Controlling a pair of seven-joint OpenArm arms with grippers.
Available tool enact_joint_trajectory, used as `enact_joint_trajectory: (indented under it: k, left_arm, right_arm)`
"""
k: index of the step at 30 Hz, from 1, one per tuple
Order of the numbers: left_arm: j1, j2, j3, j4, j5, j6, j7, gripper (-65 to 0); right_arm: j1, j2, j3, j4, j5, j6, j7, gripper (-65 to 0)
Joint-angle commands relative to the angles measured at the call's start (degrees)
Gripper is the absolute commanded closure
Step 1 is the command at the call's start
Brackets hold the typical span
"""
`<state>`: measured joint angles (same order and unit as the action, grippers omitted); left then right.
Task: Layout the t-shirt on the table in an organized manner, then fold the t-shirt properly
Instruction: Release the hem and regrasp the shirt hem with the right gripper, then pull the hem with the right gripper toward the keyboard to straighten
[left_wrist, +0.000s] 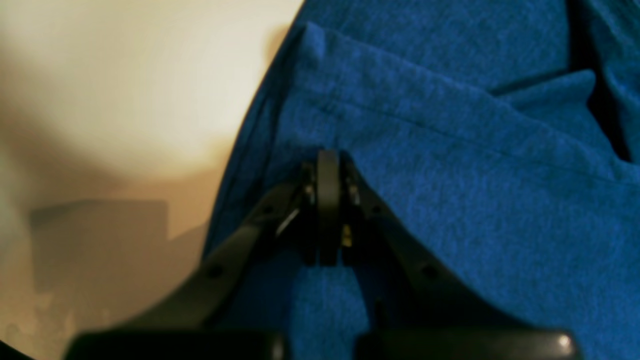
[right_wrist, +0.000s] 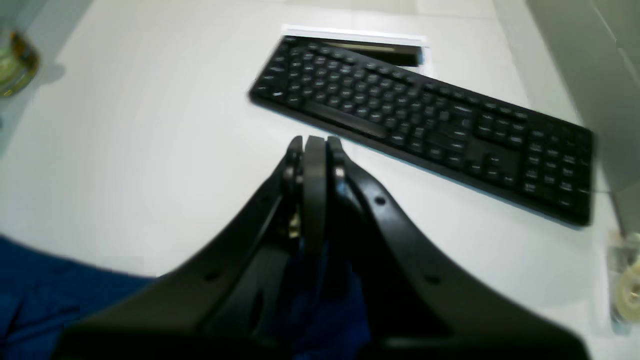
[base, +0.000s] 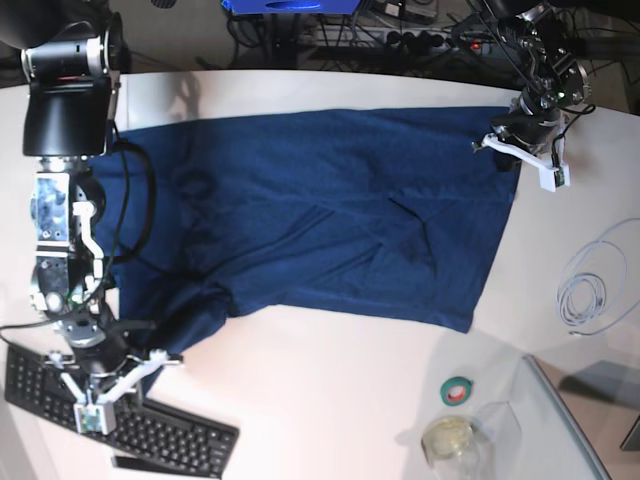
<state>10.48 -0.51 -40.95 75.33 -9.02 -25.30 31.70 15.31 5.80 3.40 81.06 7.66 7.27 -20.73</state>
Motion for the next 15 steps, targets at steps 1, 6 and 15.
enact_joint_trajectory:
  k: [1,6,15]
  left_arm:
    - [-0.15,-0.50,-0.15,0.76,0.44,0.38,0.43,0.0]
    - [-0.15,-0.50,-0.15,0.76,0.44,0.38,0.52,0.0]
    - [-0.24,-0.50,-0.15,1.46,0.44,0.38,0.52,0.0]
  right_arm:
    - [1.08,0.48,0.16,2.06,0.21,0.51,2.05,-0.2]
    - [-1.64,0.48,-0.01,7.16,4.95,5.88,1.70,-0.2]
    - [-4.54,0.57,-4.41,-3.39,4.95,6.49,-5.60,-0.2]
